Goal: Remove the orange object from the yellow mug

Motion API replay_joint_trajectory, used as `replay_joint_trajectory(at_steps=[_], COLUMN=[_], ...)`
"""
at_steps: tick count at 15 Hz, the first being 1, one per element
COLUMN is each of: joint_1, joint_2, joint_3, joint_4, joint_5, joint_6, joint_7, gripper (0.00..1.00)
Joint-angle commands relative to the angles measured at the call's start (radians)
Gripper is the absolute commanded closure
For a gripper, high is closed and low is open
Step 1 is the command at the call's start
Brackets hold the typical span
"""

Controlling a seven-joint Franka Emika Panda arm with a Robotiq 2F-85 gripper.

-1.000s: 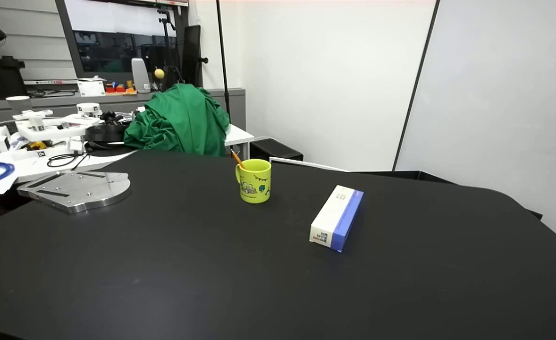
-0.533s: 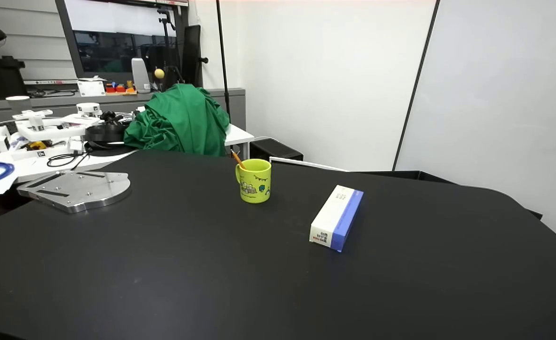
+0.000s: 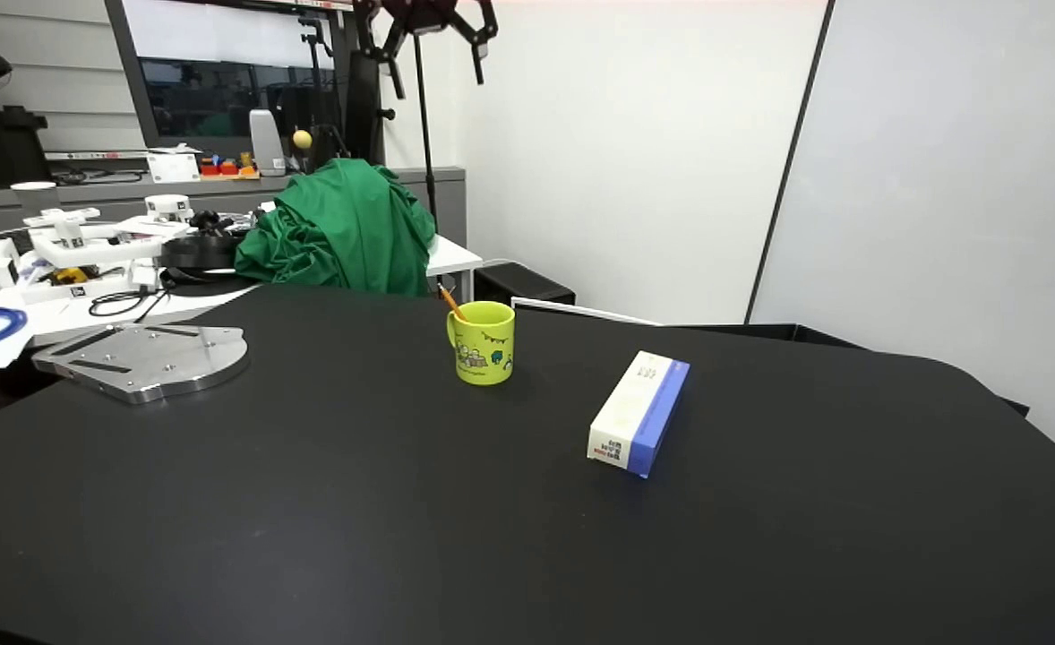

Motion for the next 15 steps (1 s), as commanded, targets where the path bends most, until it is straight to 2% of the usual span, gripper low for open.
replay_joint_trajectory(at_steps=[1,4,5,10,15], joint_1=[0.035,0.053,0.041,0.042,0.034], joint_2=[0.096,0.079,0.092,0.094,0.197], joint_3=[0.011,0.0,0.014,0.016,0.008], joint_4=[0.105,0.045,0.055,0.051,0.067], joint_5=[-0.02,-0.026,-0.005,-0.004,-0.004], joint_6=[-0.079,-0.118,-0.086,-0.087,-0.124], joint_7=[0.033,0.092,0.038,0.039,0.031], gripper=[0.0,0.0,0.0,0.0,0.0])
